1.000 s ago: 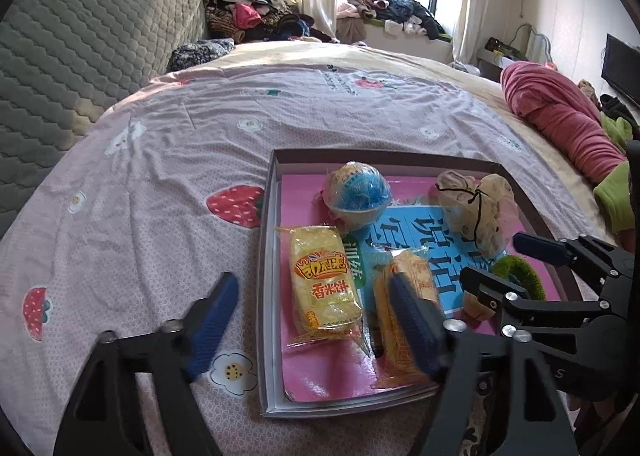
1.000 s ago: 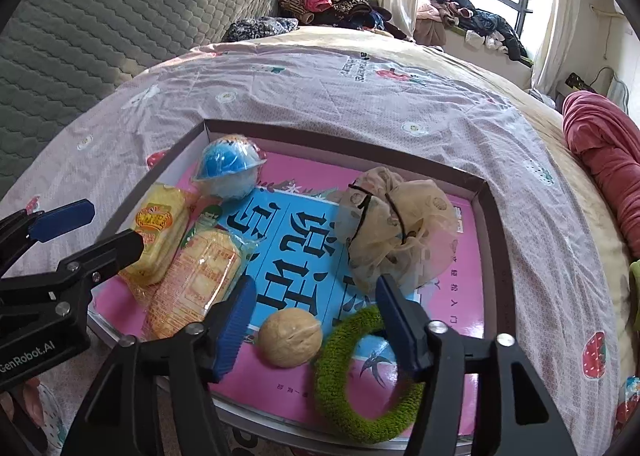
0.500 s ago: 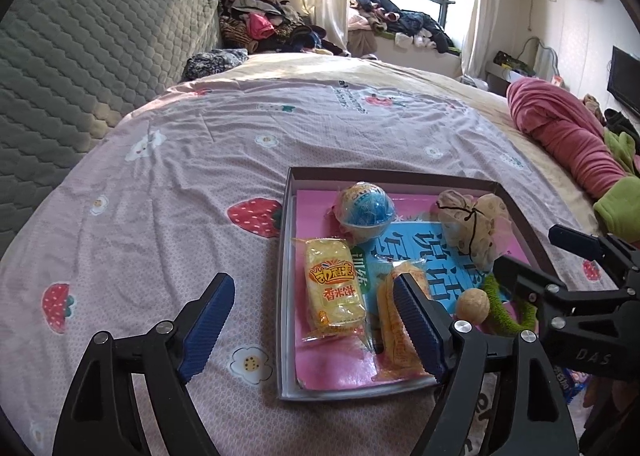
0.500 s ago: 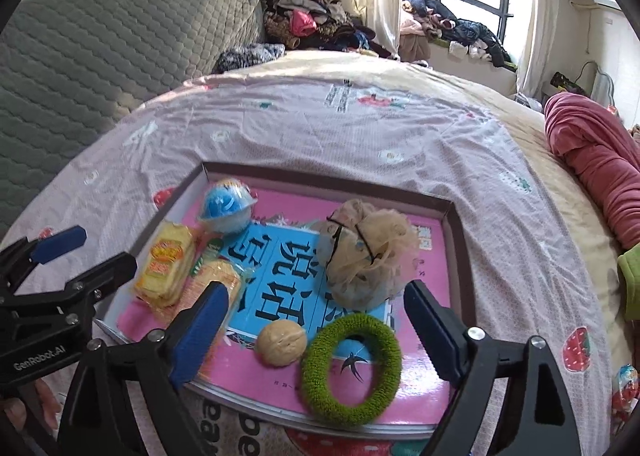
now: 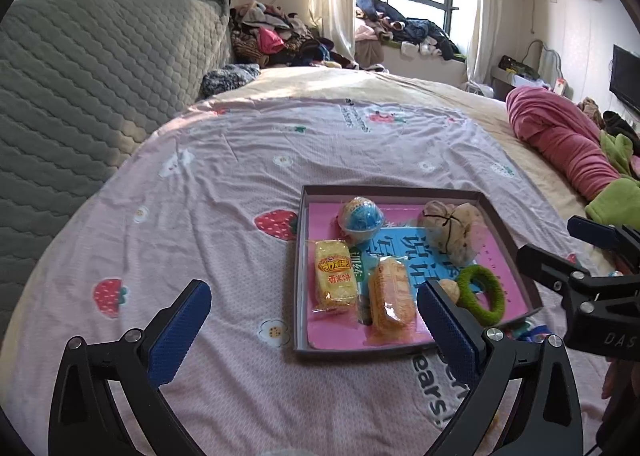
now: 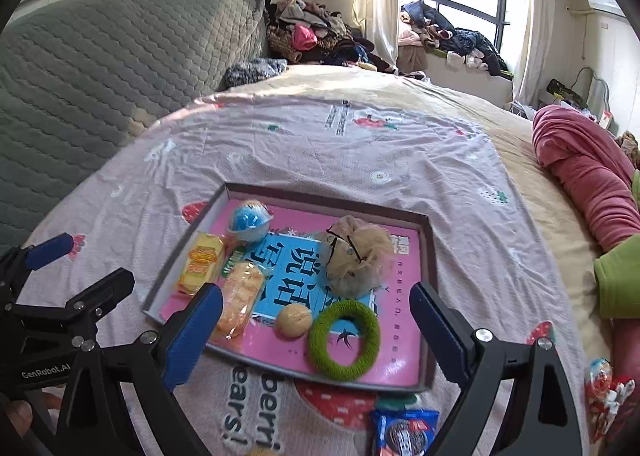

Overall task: Organize objects
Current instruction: 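Withdraw both open tools from the tray toward the walnut and cookie pack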

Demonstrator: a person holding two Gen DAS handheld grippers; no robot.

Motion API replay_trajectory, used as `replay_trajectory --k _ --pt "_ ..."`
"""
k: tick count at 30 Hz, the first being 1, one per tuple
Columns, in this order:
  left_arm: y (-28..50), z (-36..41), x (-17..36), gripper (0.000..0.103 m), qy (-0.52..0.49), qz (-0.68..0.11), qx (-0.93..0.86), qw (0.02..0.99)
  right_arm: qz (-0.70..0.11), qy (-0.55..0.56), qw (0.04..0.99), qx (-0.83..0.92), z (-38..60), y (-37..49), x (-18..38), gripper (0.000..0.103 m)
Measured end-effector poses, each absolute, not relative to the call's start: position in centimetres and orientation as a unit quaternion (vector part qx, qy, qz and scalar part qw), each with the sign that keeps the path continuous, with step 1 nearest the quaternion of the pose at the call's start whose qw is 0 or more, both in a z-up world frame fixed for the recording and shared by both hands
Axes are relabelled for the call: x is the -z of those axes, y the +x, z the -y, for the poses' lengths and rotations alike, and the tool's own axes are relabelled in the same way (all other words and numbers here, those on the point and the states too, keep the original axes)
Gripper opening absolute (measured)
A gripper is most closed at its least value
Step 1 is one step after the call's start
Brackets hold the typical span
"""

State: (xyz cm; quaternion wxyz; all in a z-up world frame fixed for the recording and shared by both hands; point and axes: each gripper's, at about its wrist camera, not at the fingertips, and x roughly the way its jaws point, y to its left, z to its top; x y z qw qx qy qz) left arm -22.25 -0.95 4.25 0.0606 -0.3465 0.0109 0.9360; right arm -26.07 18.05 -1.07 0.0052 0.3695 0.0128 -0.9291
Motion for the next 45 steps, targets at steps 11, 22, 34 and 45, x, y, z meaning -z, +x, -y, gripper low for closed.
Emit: replay_trajectory --k 11,22,34,45 --pt "-17.2 1.1 -8.6 0.103 -0.33 -0.013 -0.942 0.054 -0.018 0.333 0.003 0.943 -18.3 -20.5 -4.8 0.097" --pt "-12.0 -0.3 -11.7 0.103 -0.314 -0.02 -0.948 0.057 -0.017 0.33 0.001 0.944 -19.4 -14.7 -6.4 0.097" --pt "-7.2 -4.9 -10.1 0.103 -0.329 -0.035 -0.939 0.089 -0.024 0.345 -0.018 0.938 -21.6 -9.4 -5.1 0.097" --pt "-5.9 -8.6 -6.1 0.103 -0.356 -0.06 -0.928 0.095 -0.017 0.36 -0.021 0.932 -23.5 -7.3 -2.4 0.097"
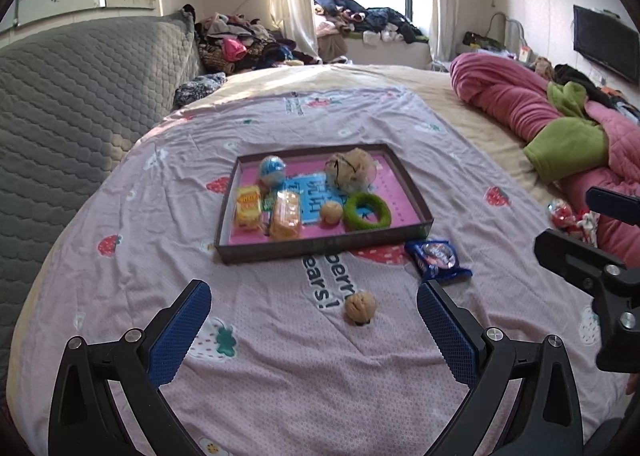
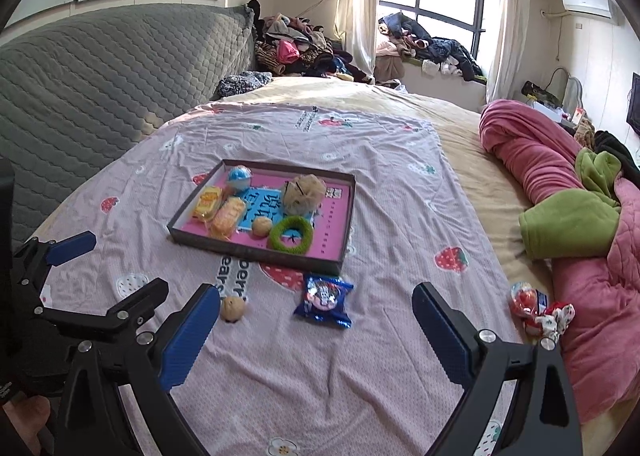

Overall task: Organize objects
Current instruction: 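Withdraw both open tools from the tray toward the walnut and cookie pack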

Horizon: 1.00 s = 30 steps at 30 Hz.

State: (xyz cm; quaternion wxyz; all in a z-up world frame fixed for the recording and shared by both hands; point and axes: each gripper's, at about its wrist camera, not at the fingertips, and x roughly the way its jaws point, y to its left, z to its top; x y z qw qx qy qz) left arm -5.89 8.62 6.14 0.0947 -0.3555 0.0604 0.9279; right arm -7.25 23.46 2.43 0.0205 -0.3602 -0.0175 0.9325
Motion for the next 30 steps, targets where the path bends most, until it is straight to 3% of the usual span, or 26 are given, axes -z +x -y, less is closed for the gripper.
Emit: replay_trajectory --k 30 --pt "-12.0 -11.1 5.3 0.103 -0.424 -0.068 -0.897 0.105 0.009 -0.421 0.012 -0.907 -24.7 -15.3 7.4 0.097"
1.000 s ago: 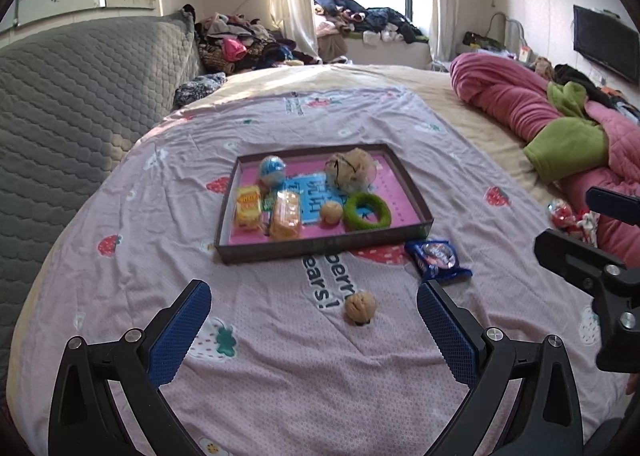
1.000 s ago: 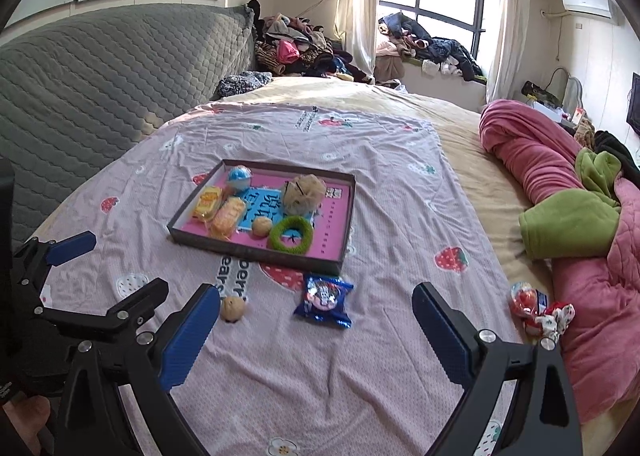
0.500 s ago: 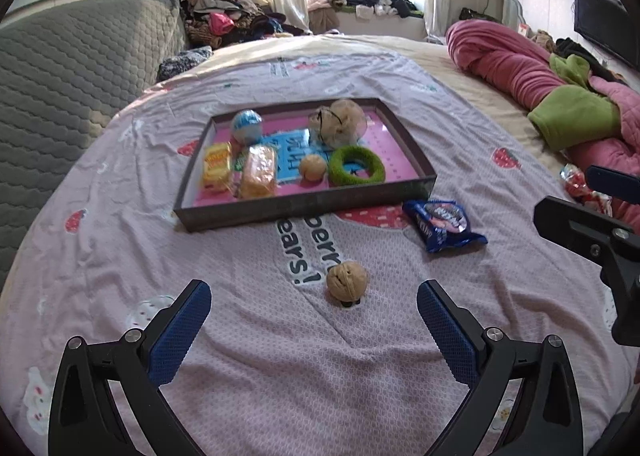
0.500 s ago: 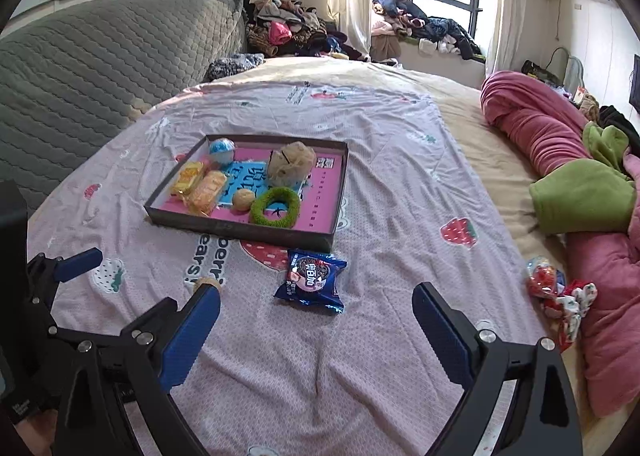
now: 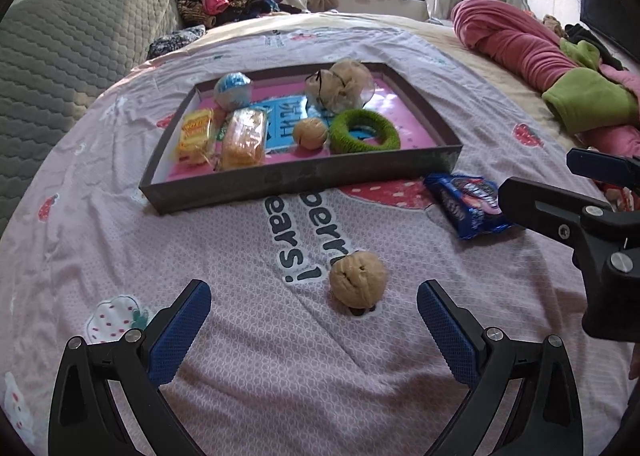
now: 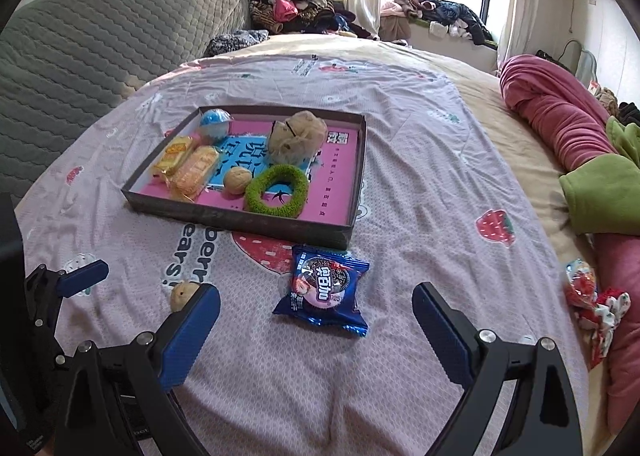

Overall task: Organize objects
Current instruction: 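Withdraw both open tools from the tray toward the walnut and cookie pack, then grasp the walnut with the left tool while the right tool grasps the blue cookie pack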

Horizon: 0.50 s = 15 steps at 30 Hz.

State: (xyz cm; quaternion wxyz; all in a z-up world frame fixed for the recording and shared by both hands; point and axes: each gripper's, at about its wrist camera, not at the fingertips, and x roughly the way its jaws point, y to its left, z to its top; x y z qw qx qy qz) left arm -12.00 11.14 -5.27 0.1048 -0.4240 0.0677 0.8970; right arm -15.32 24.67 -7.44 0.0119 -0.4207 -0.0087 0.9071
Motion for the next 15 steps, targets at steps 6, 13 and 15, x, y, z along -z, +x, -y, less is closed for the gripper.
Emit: replay_trajectory --k 6,13,15 --pt "-12.7 -11.3 6.2 0.103 -0.429 -0.066 -0.894 0.111 0.011 -0.433 0.019 -0.901 -24.7 -16.9 9.2 0.097" --pt "-13.2 -11.8 6.8 0.103 -0.432 -0.06 -0.891 0.124 -0.001 -0.447 0.026 -0.894 -25.2 -18.6 11.1 0.097" --pt "-13.2 -12.0 6.9 0.102 -0.431 -0.062 -0.891 0.126 0.001 -0.452 0.031 -0.891 -25.3 -19.2 11.6 0.097"
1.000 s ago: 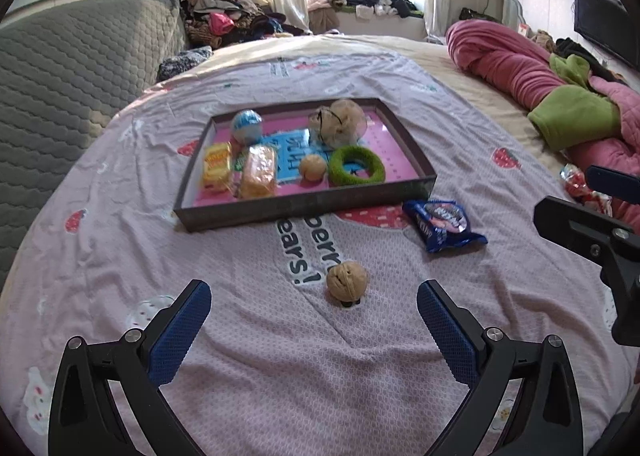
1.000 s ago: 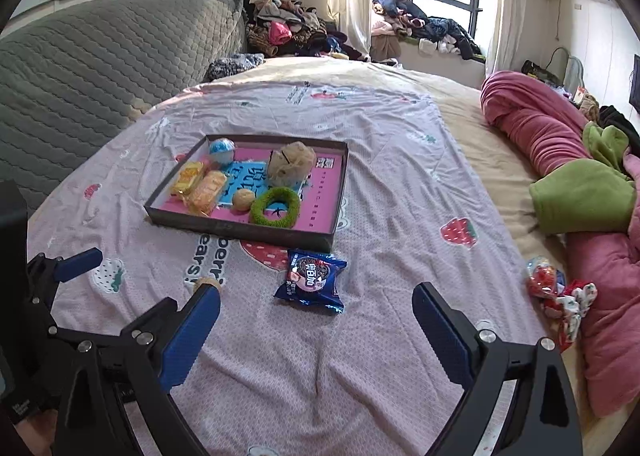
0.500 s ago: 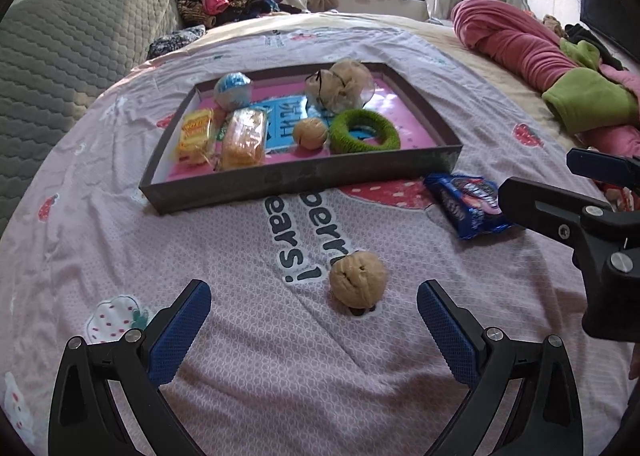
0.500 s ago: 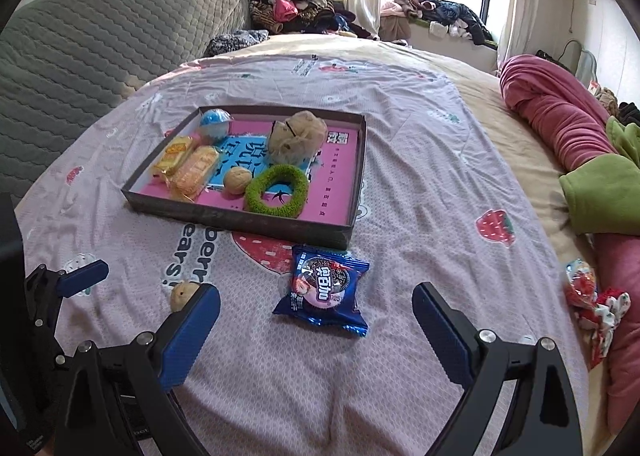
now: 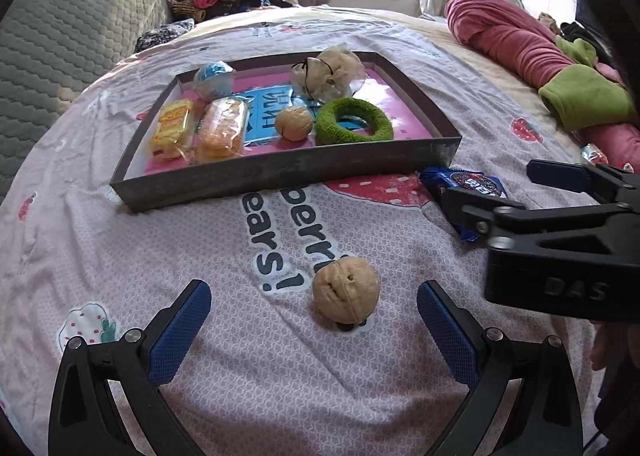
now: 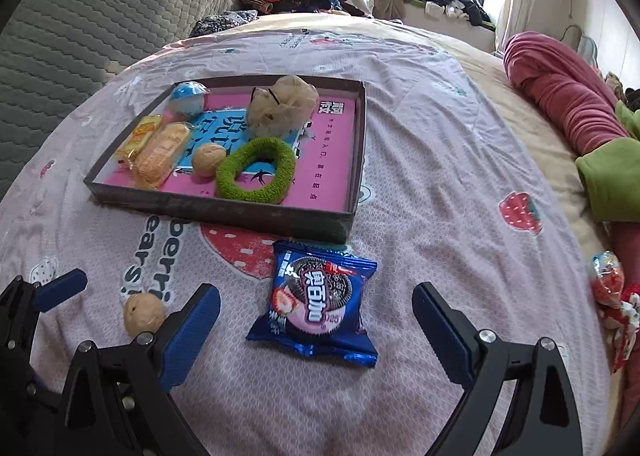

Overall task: Organize objects
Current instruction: 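Grasp the walnut with the left tool while the right tool grasps the blue cookie pack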

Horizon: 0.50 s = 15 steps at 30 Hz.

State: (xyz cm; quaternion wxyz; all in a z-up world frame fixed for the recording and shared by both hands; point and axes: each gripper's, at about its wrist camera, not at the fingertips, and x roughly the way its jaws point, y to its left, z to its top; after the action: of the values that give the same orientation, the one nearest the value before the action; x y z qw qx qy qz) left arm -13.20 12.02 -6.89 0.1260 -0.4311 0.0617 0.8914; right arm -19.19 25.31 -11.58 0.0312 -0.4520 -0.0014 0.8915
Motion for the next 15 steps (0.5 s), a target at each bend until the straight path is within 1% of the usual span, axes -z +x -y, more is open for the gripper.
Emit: replay_trajectory --k 3,6,7,8,9,10,11,13,15 --pt "-13.4 -12.2 7.1 0.098 -0.436 -0.064 -0.889 0.129 0.0 -0.457 0.032 -0.889 -25.5 -19.7 12.2 0.097" --pt "-13.7 -12.2 7.3 0.097 -0.44 -0.06 -0.886 0.131 -0.004 -0.455 0.035 -0.89 -25.8 -20.1 12.4 0.097" --pt "-13.7 -12.3 7.4 0.093 -0.441 -0.059 -0.886 0.132 -0.004 -0.455 0.035 -0.89 -25.8 -20.1 12.5 0.096" --pt "-13.8 -12.3 7.5 0.078 -0.443 -0.06 -0.885 0.133 -0.005 -0.455 0.036 -0.89 -25.9 -20.2 12.6 0.093" --pt "-13.8 -12.3 7.5 0.07 -0.443 -0.058 -0.885 0.132 -0.004 -0.458 0.035 -0.888 -25.9 -20.4 12.7 0.089" --pt "-13.9 -12.2 7.6 0.067 -0.443 -0.055 -0.885 0.132 -0.004 -0.46 0.034 -0.887 -25.9 -20.5 12.9 0.084" --pt "-14.0 -12.3 7.6 0.067 -0.445 -0.058 -0.884 0.132 -0.004 -0.461 0.032 -0.887 -25.8 -20.5 13.0 0.082" --pt "-14.0 -12.4 7.7 0.066 -0.447 -0.057 -0.882 0.135 0.001 -0.465 0.032 -0.884 -25.7 -20.6 13.3 0.071" --pt "-14.0 -12.4 7.6 0.062 -0.447 -0.055 -0.882 0.138 0.001 -0.468 0.028 -0.883 -25.5 -20.6 13.5 0.066"
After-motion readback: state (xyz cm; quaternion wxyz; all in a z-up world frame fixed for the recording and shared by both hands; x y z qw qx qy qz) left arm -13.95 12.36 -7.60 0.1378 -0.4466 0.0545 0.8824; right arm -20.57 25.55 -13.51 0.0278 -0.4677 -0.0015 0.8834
